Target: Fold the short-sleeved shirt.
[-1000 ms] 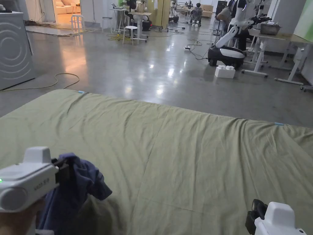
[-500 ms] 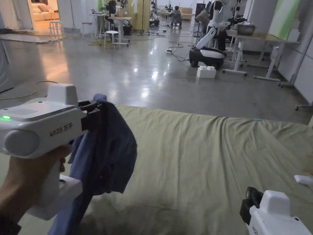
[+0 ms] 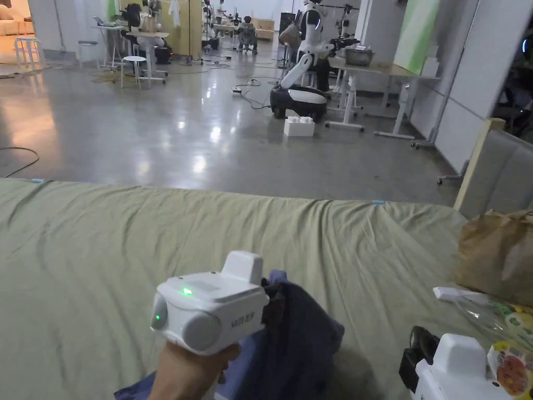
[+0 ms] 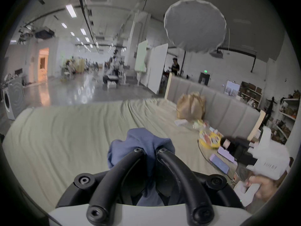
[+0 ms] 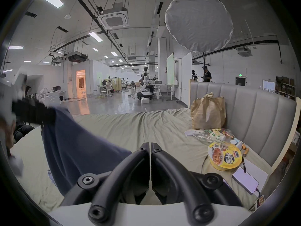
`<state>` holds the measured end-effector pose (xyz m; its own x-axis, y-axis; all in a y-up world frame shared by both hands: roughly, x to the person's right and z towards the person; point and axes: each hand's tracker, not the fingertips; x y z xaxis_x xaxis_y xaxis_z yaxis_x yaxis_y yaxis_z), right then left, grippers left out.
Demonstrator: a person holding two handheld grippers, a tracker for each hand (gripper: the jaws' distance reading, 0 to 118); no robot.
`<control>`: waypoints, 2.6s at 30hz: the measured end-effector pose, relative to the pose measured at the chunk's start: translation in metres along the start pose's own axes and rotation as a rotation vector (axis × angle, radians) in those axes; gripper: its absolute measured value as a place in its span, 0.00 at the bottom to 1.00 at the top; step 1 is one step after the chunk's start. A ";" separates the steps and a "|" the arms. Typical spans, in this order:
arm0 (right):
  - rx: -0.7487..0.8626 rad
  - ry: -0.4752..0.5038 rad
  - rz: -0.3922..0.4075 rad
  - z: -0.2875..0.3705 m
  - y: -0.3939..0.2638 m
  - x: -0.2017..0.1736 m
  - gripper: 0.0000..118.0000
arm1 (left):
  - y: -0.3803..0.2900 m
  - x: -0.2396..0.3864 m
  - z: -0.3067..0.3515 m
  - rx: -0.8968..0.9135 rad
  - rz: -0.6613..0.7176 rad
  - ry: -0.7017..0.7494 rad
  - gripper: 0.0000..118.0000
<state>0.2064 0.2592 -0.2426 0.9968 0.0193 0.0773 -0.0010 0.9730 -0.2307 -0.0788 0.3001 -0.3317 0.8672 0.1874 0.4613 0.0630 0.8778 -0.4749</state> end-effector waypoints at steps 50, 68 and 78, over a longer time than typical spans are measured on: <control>0.065 0.135 0.112 -0.021 0.012 -0.078 0.02 | -0.122 -0.186 0.054 -0.198 0.186 0.530 0.41; -0.037 0.083 0.087 -0.043 -0.012 -0.048 0.02 | -0.157 -0.172 -0.036 -0.527 0.011 0.512 0.15; -0.221 0.088 0.109 -0.090 -0.017 -0.022 0.03 | -0.149 -0.175 0.014 -0.295 0.212 0.477 0.02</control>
<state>0.1915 0.2211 -0.3280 0.9948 0.0923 -0.0419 -0.1013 0.8923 -0.4398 -0.2465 0.1426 -0.3314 0.9975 0.0667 -0.0215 -0.0607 0.6705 -0.7394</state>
